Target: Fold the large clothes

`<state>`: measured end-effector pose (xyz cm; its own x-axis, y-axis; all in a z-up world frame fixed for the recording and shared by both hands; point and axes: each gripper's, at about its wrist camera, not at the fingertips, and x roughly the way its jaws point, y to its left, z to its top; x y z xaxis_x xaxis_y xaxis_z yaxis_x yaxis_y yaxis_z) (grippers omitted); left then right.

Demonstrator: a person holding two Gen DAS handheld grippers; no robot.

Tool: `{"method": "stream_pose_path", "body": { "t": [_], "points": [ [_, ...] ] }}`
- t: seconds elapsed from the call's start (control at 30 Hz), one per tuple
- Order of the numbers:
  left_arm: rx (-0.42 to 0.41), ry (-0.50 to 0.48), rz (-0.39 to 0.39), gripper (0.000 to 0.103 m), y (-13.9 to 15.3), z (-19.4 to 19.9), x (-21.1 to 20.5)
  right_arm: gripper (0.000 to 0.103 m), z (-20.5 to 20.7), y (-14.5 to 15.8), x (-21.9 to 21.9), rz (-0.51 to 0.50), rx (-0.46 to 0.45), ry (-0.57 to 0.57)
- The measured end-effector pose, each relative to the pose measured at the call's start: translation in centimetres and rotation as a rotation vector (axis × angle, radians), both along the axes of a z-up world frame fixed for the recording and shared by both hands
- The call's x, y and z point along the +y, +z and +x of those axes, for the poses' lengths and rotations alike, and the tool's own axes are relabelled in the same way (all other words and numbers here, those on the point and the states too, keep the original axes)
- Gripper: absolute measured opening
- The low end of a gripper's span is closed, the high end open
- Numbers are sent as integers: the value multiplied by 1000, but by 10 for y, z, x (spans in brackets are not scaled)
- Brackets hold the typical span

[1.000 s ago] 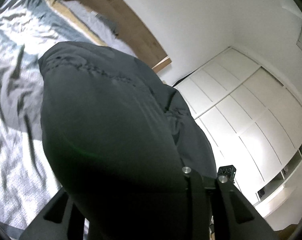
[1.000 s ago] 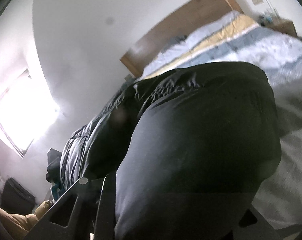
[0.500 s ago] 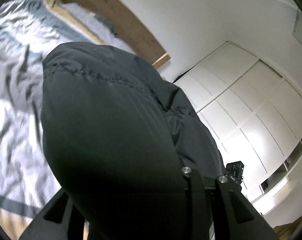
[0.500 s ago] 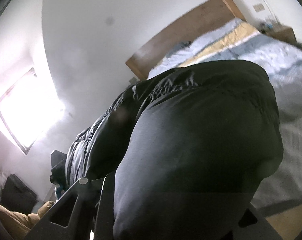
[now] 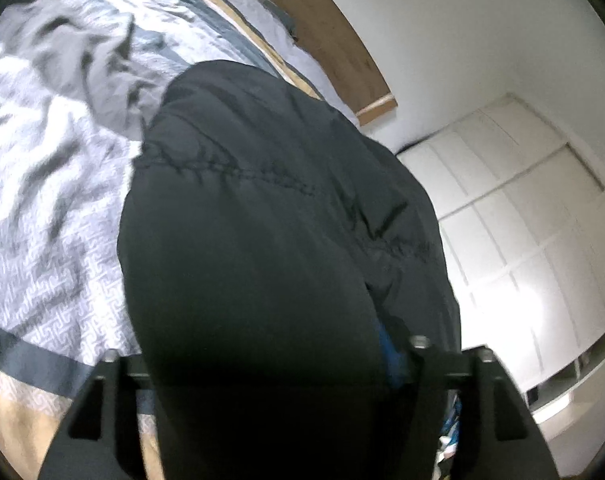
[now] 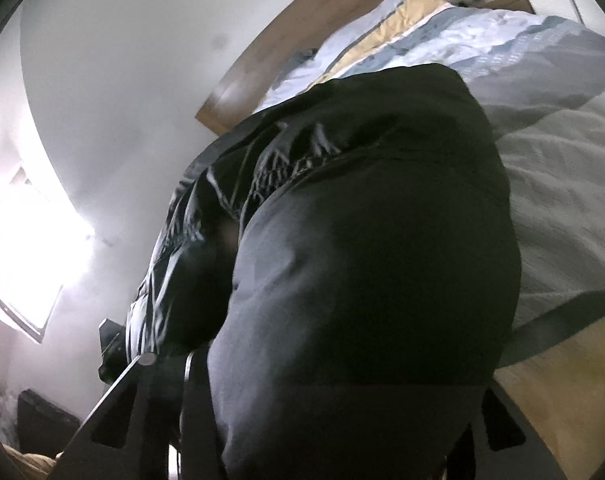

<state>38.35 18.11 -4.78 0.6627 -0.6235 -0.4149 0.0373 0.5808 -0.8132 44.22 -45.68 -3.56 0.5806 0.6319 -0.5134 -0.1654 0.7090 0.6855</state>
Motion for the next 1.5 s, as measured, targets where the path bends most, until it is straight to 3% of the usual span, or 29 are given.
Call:
{"method": "stream_pose_path", "body": {
  "t": [0.13,0.33,0.6,0.73,0.9,1.07,1.27,1.5],
  "points": [
    [5,67,-56,76,-11,-8,19,81,-9,-7,-13,-15,6,-71],
    [44,135,-2,79,-5,-21,41,98,-27,3,-37,-81,-3,-173],
    [47,300,71,80,4,-74,67,99,-60,12,-57,-138,-6,-236],
    [59,368,212,80,6,-98,59,99,-72,5,-53,-195,-22,-237],
    [95,390,474,80,3,-120,18,100,-91,-13,-48,-258,-35,-285],
    [100,408,614,80,7,-134,-23,101,-111,-15,-42,-312,-58,-322],
    [111,431,656,80,27,-158,-52,102,-144,0,-24,-406,-56,-297],
    [47,356,730,80,60,-201,-99,103,-198,26,14,-498,-68,-246]
  ]
}}
